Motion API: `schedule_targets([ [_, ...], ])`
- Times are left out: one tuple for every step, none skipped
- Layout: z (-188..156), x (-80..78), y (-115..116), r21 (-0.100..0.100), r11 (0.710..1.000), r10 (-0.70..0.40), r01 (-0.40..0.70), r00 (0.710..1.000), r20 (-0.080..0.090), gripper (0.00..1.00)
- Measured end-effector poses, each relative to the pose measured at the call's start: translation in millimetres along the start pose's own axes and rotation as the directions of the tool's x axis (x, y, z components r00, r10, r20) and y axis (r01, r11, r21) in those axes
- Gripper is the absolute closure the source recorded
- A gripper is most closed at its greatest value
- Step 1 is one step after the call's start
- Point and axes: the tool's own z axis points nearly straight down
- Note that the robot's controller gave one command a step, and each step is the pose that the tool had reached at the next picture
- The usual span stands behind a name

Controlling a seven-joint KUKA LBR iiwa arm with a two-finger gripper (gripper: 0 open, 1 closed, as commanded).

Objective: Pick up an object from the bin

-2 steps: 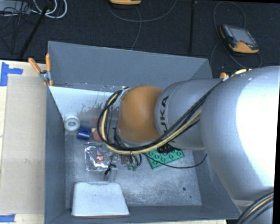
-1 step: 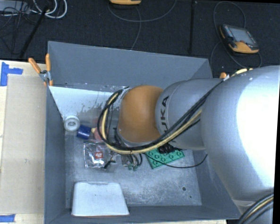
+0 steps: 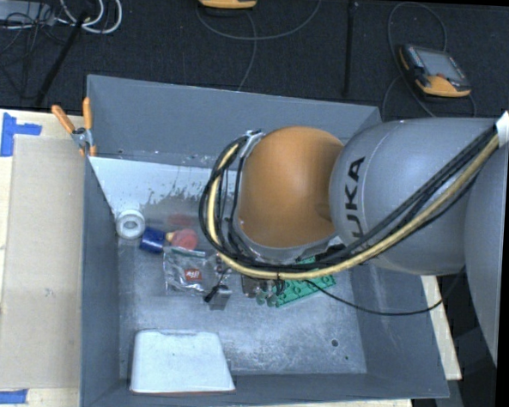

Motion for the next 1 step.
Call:
schedule_targets([
  [-86.1,-14.5,-8.7,0.0,1.0,-0.003,0.003,1.0,0.004,1.0],
])
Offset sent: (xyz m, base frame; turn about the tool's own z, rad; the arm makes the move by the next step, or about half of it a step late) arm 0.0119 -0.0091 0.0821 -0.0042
